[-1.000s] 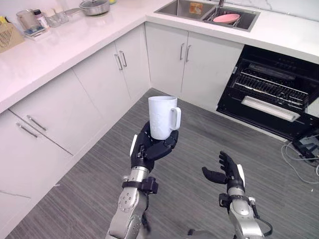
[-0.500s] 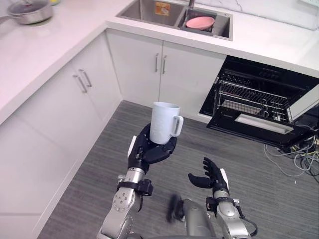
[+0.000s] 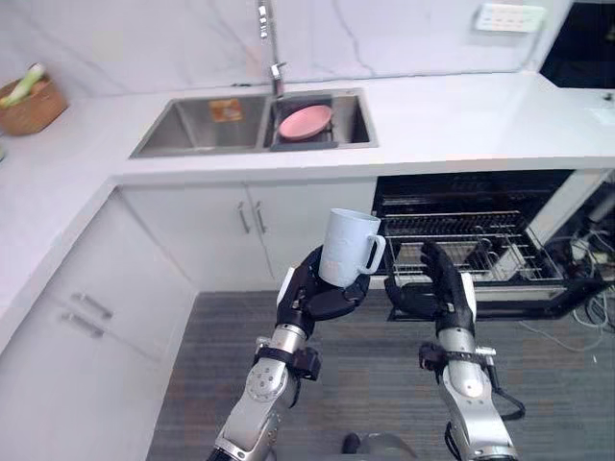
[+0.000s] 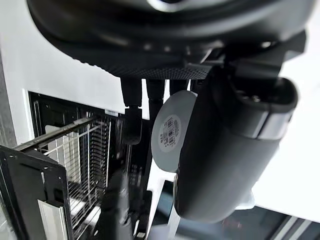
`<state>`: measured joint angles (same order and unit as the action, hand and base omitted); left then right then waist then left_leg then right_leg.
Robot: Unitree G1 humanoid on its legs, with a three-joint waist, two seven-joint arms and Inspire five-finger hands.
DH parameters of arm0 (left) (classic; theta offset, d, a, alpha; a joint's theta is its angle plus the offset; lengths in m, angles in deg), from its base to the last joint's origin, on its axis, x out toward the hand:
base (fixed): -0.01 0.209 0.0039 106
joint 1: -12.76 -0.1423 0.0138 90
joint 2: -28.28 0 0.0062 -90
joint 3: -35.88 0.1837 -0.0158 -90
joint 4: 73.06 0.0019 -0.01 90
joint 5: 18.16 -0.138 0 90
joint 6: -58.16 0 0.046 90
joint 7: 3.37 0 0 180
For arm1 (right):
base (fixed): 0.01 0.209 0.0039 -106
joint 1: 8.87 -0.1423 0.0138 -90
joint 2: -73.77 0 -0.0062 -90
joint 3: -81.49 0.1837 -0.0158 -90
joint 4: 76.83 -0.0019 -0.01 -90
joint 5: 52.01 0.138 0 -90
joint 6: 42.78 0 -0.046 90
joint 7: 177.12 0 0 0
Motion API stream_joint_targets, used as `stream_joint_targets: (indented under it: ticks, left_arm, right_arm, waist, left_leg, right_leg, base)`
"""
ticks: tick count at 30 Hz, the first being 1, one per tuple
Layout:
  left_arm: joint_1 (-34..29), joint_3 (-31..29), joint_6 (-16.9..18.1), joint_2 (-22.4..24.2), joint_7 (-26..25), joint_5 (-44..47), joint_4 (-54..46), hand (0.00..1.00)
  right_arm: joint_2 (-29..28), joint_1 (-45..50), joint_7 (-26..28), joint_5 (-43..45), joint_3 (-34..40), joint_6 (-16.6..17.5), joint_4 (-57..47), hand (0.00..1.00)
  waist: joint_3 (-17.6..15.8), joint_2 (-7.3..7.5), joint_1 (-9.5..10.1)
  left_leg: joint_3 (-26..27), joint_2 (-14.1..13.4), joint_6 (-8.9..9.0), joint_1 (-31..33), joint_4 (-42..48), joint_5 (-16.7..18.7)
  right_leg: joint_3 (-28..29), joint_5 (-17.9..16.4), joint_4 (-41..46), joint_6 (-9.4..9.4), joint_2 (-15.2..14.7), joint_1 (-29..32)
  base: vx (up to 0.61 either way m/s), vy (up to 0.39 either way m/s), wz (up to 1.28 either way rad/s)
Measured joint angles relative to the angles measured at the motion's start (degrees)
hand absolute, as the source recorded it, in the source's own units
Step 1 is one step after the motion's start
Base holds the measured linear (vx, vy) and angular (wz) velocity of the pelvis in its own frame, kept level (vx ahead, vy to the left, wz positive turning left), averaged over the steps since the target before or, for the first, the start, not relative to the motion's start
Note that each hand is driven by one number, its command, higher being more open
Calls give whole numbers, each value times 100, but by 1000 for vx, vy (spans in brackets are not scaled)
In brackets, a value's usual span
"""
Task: Walk over to the sink, pick up the cup, carry it to the dishwasher, place the cup inside the dishwasher, then close the dishwasher door
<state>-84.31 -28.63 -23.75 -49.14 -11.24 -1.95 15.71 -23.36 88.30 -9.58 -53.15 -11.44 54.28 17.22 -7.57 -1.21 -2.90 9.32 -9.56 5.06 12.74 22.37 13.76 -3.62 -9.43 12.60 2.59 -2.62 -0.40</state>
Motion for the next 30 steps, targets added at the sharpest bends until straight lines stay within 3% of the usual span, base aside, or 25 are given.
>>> stream_joint_targets:
  ticks: [1,2,3,4,5,7,9,10,13,14,15,16,17,18,19,23,25,26,27,28,30]
  left_arm:
    - [-77,-49,-1,11,-16,-55,-53,30]
    - [-111,-73,-1,6,-49,-56,-84,30]
    - [-208,-167,0,-12,-97,-54,-126,30]
    - [-223,-221,0,-28,-125,-54,-129,30]
    - [-214,-381,-8,-71,-177,-54,-131,30]
    - [-195,-637,-19,-123,-320,-54,-164,30]
    - [-195,-762,-19,-215,-360,-53,-237,30]
    - [-199,-780,-18,-272,-378,-53,-267,30]
    - [-199,-851,74,-269,-416,-63,-467,30]
    - [-195,-904,99,-267,-412,-69,-514,30]
    - [-171,-1048,119,-257,-412,-71,-561,30]
    - [-170,-1175,117,-255,-432,-71,-564,30]
    - [-167,-1231,122,-268,-453,-72,-554,30]
    - [-161,-1276,122,-71,-494,-78,-374,30]
    - [-147,-1262,120,42,-535,-129,-254,30]
    - [151,-1083,120,131,-493,-175,0,30]
    - [344,-1181,112,111,-551,-173,225,30]
    - [375,-1210,113,112,-569,-173,225,30]
    - [445,-1210,117,104,-570,-174,223,30]
    - [554,-1191,120,123,-572,-175,223,30]
    - [589,-1186,120,109,-587,-176,229,30]
  right_arm:
    - [10,22,1,4,-76,-4,19,90]
    - [18,27,-3,9,-108,-4,43,90]
    - [12,27,-4,62,-190,-7,101,90]
    - [9,22,-2,122,-238,-5,101,90]
    - [-42,30,1,167,-298,1,99,90]
    - [-59,-33,17,168,-353,-3,108,90]
    - [-125,-174,61,167,-434,-3,152,90]
    - [-190,-265,109,167,-448,-3,222,90]
    - [-343,-657,223,170,-684,-1,328,90]
    - [-377,-789,246,169,-743,2,339,90]
    - [-459,-1023,283,208,-842,11,366,90]
    - [-512,-1131,340,252,-942,25,352,90]
    - [-508,-1130,377,311,-992,41,305,90]
    - [-347,-1105,445,415,-1001,88,291,90]
    - [-215,-1034,456,479,-971,87,274,90]
    - [19,-682,494,1137,-604,87,-129,90]
    - [91,-556,582,1613,-625,93,-580,90]
    - [75,-513,621,1762,-654,109,-719,90]
    - [85,-460,700,1958,-658,154,-948,90]
    - [85,-472,781,2194,-653,242,-1148,90]
    - [88,-554,907,2368,-710,299,-1265,90]
  waist:
    - [10,-41,9]
    - [3,-57,24]
    - [59,-90,91]
    - [65,-49,101]
    - [78,133,36]
    - [105,211,100]
    - [105,212,199]
    - [100,203,203]
    - [125,178,208]
    - [128,178,207]
    - [135,191,205]
    - [186,281,206]
    - [219,366,201]
    - [229,96,246]
    - [267,-27,221]
    - [267,-49,61]
    - [251,-74,19]
    - [251,-62,27]
    - [255,-59,40]
    - [253,-57,46]
    - [250,-50,81]
  left_leg:
    - [-390,74,64,35,-906,-364]
    - [-526,80,148,26,-1164,-737]
    - [-579,141,148,-132,-1101,-1423]
    - [-610,198,-7,-101,-870,-1525]
    - [-451,299,-198,28,-333,-1139]
    - [31,388,-470,-108,-3,-634]
    - [447,455,-535,-542,-351,-561]
    - [600,490,-566,-808,-554,-548]
    - [1207,454,-605,-1599,-1187,-524]
    - [1344,431,-604,-1658,-1249,-524]
    - [1583,391,-604,-1732,-1325,-523]
    - [1780,441,-561,-1803,-1336,-492]
    - [1837,533,-489,-1878,-1326,-408]
    - [1884,355,-319,-2019,-1295,-226]
    - [1869,242,-248,-2091,-1242,-179]
    - [1812,-48,-195,-2034,-562,-153]
    - [1798,-311,-261,-1791,573,-265]
    - [1764,-363,-187,-1700,820,-224]
    - [1609,-317,-108,-1561,820,-38]
    - [1380,-222,-143,-1304,678,181]
    - [1046,-33,-159,-1070,192,228]
  right_leg:
    - [217,-94,-22,-152,4,-90]
    - [351,-167,-9,-243,16,-144]
    - [687,-300,38,-385,26,-228]
    - [808,-348,42,-462,-26,-267]
    - [903,-434,96,-579,-240,-319]
    - [848,-448,689,-616,-506,-36]
    - [217,-327,1529,-836,-825,375]
    - [-216,-325,1886,-844,-1039,492]
    - [-2054,-673,2544,-282,-1461,939]
    - [-2447,-684,2512,-216,-1535,1069]
    - [-3227,-656,2273,-149,-1620,1272]
    - [-3727,-108,1586,140,-1538,1336]
    - [-3784,241,1237,237,-1514,1348]
    - [-3667,212,1169,217,-1275,1218]
    - [-3605,215,996,209,-1079,1103]
    - [-3549,163,727,117,-807,816]
    - [-3342,150,477,98,-702,556]
    - [-3296,143,405,116,-687,504]
    - [-3242,116,344,158,-695,480]
    - [-3193,115,297,157,-699,481]
    - [-3039,119,274,141,-685,466]
  base:
    - [393,316,-115]
    - [443,345,-123]
    - [397,307,-108]
    - [516,397,-96]
    - [493,389,-60]
    - [500,391,-82]
    - [344,265,-97]
    - [244,174,-97]
    - [216,93,-87]
    - [184,-8,-109]
    - [187,-50,-104]
    - [201,-71,-97]
    - [257,-89,-92]
    - [258,-90,-75]
    - [257,-86,-70]
    - [166,-71,-22]
    - [61,-59,-41]
    - [47,-52,-40]
    - [43,-41,-22]
    - [39,-18,-32]
    - [59,13,-48]
